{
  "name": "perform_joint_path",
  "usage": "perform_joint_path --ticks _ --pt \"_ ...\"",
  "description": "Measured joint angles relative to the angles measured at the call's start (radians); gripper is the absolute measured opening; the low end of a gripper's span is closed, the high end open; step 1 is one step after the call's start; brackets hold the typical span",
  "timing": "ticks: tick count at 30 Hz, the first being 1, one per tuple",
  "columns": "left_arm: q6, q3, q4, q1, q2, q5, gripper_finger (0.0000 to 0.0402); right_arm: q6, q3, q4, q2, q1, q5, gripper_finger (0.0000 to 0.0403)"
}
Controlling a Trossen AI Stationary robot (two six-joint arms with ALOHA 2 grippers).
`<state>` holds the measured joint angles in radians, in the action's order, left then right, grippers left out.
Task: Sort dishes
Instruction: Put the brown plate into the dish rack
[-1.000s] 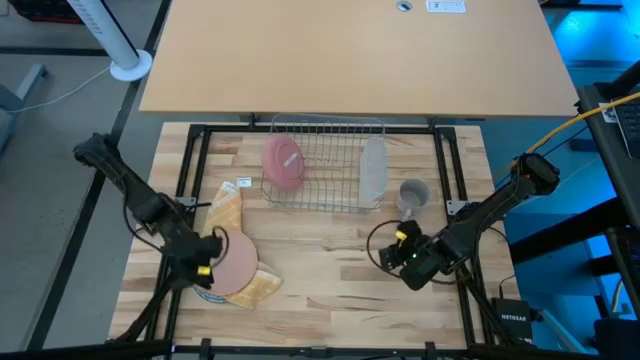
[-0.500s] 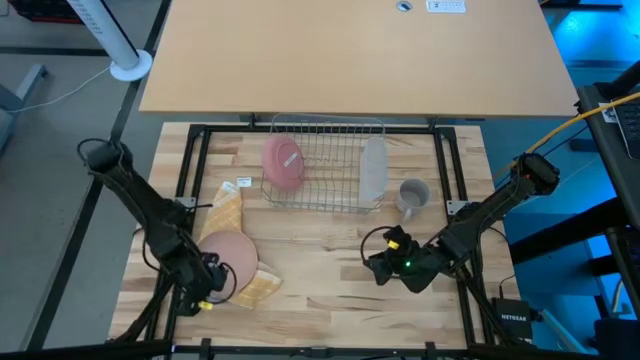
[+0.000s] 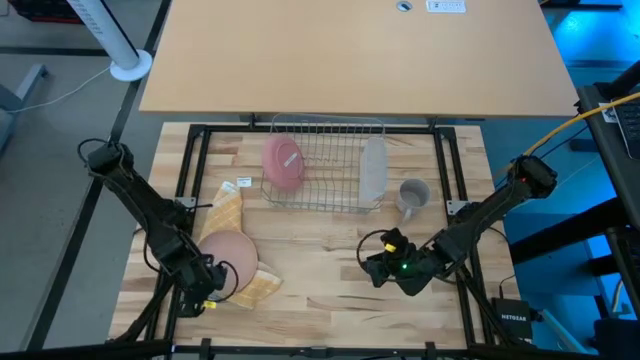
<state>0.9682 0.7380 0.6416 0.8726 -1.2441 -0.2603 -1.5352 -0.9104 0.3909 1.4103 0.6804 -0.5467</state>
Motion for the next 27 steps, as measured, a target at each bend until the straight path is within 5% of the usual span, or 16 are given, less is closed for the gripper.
perform_joint_path --ticks 27 --pt "-0.046 0.000 0.134 -0.026 0.042 0.054 0.0055 -0.002 0.000 -0.215 0.182 0.000 0.068 0.0154"
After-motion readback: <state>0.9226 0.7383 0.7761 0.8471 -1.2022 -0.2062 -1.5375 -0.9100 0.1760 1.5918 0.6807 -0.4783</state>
